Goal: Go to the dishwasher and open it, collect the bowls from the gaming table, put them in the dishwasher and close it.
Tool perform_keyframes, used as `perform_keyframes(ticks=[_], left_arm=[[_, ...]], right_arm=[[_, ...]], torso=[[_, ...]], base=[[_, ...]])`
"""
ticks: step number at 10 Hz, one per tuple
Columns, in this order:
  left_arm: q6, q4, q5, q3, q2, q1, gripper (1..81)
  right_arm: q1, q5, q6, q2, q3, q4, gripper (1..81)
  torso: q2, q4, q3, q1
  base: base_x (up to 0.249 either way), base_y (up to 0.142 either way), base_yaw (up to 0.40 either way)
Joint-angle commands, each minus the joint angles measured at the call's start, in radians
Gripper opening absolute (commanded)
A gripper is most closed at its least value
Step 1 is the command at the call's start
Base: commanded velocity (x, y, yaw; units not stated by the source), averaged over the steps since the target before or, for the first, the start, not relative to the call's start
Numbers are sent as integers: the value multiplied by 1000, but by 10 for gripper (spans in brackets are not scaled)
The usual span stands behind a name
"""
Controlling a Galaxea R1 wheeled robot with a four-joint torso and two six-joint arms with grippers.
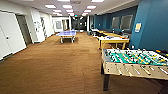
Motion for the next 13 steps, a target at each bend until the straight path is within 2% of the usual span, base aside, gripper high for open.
perform_keyframes(ticks=[1, 6, 8, 13], left_arm=[[3, -3, 46, -2, -12, -48, 811], [3, -4, 44, -2, -10, -48, 811], [1, -6, 44, -2, -10, -48, 811], [-3, -3, 46, -20, -1, -50, 811]], right_arm=[[46, -56, -5, -7, 4, -9, 811], [46, -53, -5, -7, 4, -9, 811], [44, -49, -5, -7, -1, -9, 811], [44, -48, -5, -4, -4, -9, 811]], torso=[[0, 0, 0, 0], [0, 0, 0, 0], [0, 0, 0, 0], [0, 0, 0, 0]], base=[[0, 0, 181], [0, 0, 58], [0, 0, -149], [0, 0, 0]])
